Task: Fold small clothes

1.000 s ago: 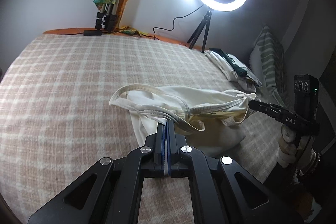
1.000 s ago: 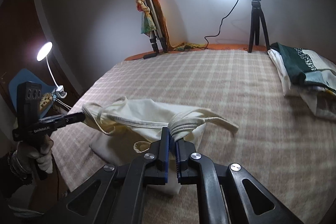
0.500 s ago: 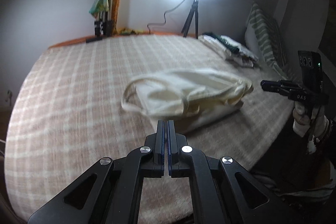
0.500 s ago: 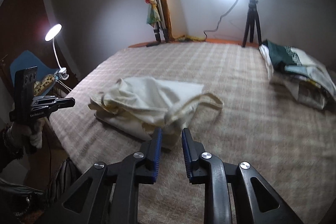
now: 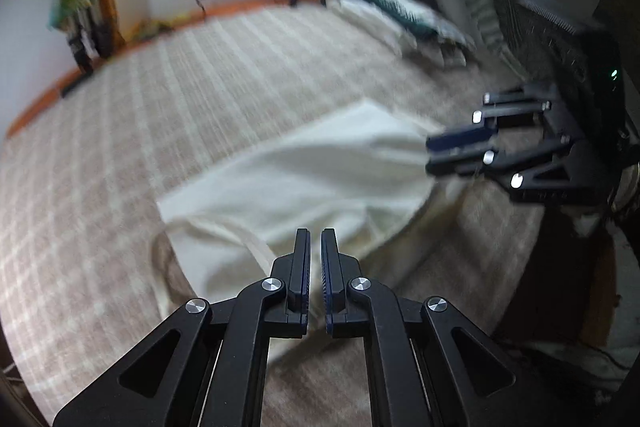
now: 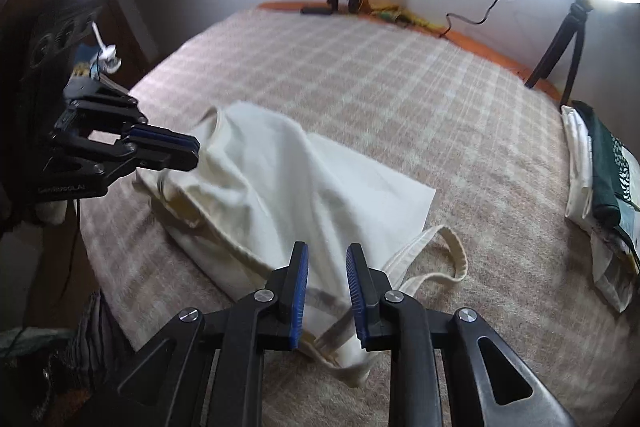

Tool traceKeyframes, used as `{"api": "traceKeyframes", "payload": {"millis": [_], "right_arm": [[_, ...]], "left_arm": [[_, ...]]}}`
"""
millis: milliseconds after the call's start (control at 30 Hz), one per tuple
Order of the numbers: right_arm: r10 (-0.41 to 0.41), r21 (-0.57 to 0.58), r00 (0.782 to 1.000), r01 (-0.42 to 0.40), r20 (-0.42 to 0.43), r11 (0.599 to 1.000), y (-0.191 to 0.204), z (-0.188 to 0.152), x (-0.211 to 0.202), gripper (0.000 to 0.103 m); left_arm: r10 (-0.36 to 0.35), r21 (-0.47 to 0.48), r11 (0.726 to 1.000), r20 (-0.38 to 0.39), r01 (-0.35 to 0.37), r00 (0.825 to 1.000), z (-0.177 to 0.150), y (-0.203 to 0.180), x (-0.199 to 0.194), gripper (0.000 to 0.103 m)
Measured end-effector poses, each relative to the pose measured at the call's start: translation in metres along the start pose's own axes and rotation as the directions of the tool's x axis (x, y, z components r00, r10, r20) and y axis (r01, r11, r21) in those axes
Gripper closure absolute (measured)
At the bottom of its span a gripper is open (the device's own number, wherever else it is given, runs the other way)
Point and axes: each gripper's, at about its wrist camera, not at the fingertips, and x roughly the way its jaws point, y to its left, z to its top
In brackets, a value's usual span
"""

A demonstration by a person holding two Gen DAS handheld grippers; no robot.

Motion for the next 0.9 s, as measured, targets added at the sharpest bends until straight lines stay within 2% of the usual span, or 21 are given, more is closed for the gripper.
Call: {"api": "traceKeyframes", "payload": {"millis": [67,133,233,300,367,500,567,667,767,833,900], "right_arm": [[0.01,-0.041,1.0,-0.011,-0.03,0.999,0.005,-0.011,0.0,0.082],[0.022,-0.065,0.998,-0.025,-0.053,0.998,0.006,-0.022,0.002,0.082],[0.034,-0.087,0.995,-0.042,-0.092,0.995,0.01,-0.045,0.004,0.082],[0.012,-0.117,0.994,-0.025,-0.112,0.993,0.013,-0.06,0.006,0.082],[0.003,-0.127,0.995,-0.016,-0.105,0.992,0.014,-0.07,0.002,0.082],[0.068,-0.043,0.998,-0.068,0.004,0.997,0.004,-0.071,-0.024,0.08],[0.078,-0.013,0.994,-0.077,0.072,0.997,0.0,-0.066,-0.035,0.077],[0.066,0.009,0.992,-0.068,0.108,0.998,-0.005,-0.054,-0.035,0.077],[0.035,-0.005,0.998,-0.035,0.059,0.999,-0.008,-0.038,-0.012,0.077],[-0.017,-0.026,1.0,0.017,0.002,1.0,-0.008,-0.03,0.006,0.078],[-0.026,-0.028,0.998,0.024,-0.066,0.999,-0.009,-0.029,0.019,0.077]], "left_arm": [[0.007,0.055,0.998,-0.071,-0.003,0.997,-0.018,-0.005,0.005,0.099],[0.009,0.081,0.997,-0.111,0.0,0.994,-0.039,-0.008,0.005,0.099],[0.01,0.086,0.996,-0.133,0.002,0.991,-0.067,-0.014,0.003,0.099],[0.012,0.083,0.997,-0.141,-0.001,0.99,-0.085,-0.018,-0.001,0.099],[0.003,0.074,0.997,-0.111,0.005,0.994,-0.094,-0.022,-0.011,0.099],[-0.006,0.024,1.0,0.036,0.005,0.999,-0.085,-0.024,-0.042,0.098],[0.01,0.005,1.0,0.1,-0.011,0.995,-0.072,-0.023,-0.052,0.091],[0.025,-0.015,1.0,0.164,-0.023,0.986,-0.047,-0.017,-0.055,0.091],[0.033,-0.009,0.999,0.122,-0.032,0.992,-0.027,-0.01,-0.032,0.091],[0.03,-0.023,0.999,0.068,-0.028,0.997,-0.026,-0.004,-0.014,0.091],[0.039,-0.025,0.999,0.017,-0.039,0.999,-0.029,-0.004,0.001,0.091]]}}
